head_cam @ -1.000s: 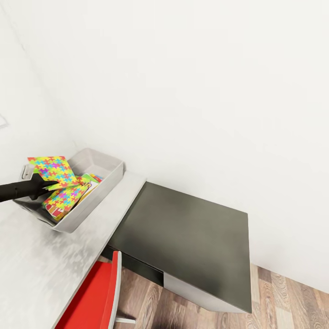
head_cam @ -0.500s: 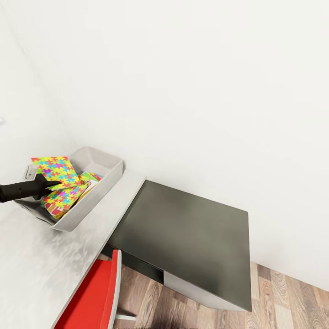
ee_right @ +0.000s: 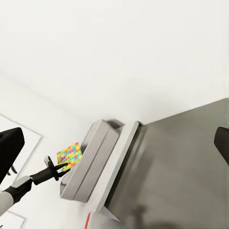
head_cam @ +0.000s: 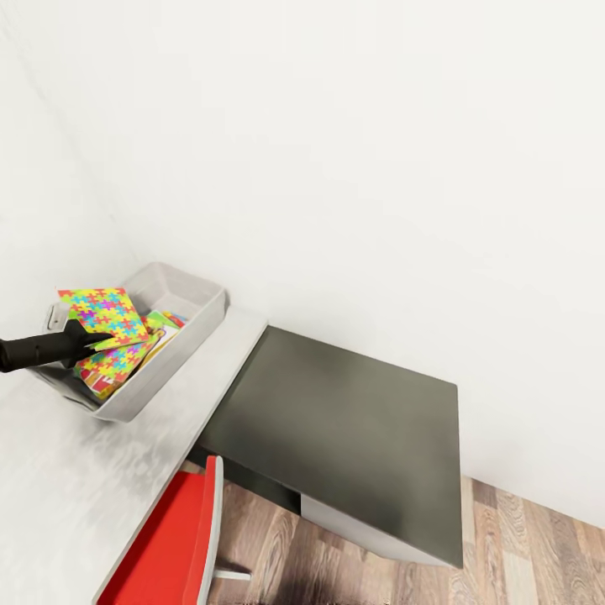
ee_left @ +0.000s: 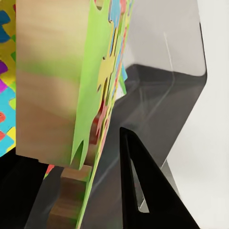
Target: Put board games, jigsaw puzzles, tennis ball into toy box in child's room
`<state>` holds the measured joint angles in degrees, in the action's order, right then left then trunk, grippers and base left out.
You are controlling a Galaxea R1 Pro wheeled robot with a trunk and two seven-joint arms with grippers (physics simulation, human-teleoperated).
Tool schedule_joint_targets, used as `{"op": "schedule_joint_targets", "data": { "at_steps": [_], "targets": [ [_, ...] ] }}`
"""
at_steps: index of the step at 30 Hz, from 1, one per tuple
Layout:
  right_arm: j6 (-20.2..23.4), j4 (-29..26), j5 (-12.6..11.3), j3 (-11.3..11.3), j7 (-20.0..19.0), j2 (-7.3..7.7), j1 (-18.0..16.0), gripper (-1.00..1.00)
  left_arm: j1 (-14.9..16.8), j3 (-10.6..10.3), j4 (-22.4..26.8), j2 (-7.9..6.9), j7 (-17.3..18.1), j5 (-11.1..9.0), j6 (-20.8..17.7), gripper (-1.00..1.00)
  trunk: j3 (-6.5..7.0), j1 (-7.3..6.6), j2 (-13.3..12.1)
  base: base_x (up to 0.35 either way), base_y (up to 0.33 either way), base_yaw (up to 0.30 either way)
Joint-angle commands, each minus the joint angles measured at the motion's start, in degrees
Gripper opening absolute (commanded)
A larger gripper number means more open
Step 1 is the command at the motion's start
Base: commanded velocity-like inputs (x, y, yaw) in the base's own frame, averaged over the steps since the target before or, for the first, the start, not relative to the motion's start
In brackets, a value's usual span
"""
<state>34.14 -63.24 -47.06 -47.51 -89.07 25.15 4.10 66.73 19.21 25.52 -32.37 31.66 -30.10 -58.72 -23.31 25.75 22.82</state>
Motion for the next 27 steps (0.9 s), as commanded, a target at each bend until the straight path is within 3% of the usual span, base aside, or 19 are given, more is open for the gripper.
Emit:
{"op": "schedule_joint_targets", "data": {
  "at_steps": [1, 13, 27],
  "targets": [
    [0.6, 0.0, -0.2, 0.0, -0.1, 0.02, 0.0, 1.00, 0.1, 0.3, 0.0, 0.03, 0.4, 0.5, -0.3, -1.00, -0.18, 0.03, 0.1, 0.000, 0.000, 0.000],
    [0.6, 0.1, -0.2, 0.0, -0.1, -0.04, 0.0, 1.00, 0.1, 0.4, 0.0, -0.04, 0.4, 0.6, -0.3, -1.00, -1.24, 0.03, 0.1, 0.000, 0.000, 0.000],
    [0.4, 0.1, -0.2, 0.0, -0.1, -0.19, 0.0, 1.00, 0.1, 0.5, 0.0, -0.14, 0.7, 0.4, -0.5, -1.00, -1.36, 0.03, 0.1, 0.000, 0.000, 0.000]
  ]
}}
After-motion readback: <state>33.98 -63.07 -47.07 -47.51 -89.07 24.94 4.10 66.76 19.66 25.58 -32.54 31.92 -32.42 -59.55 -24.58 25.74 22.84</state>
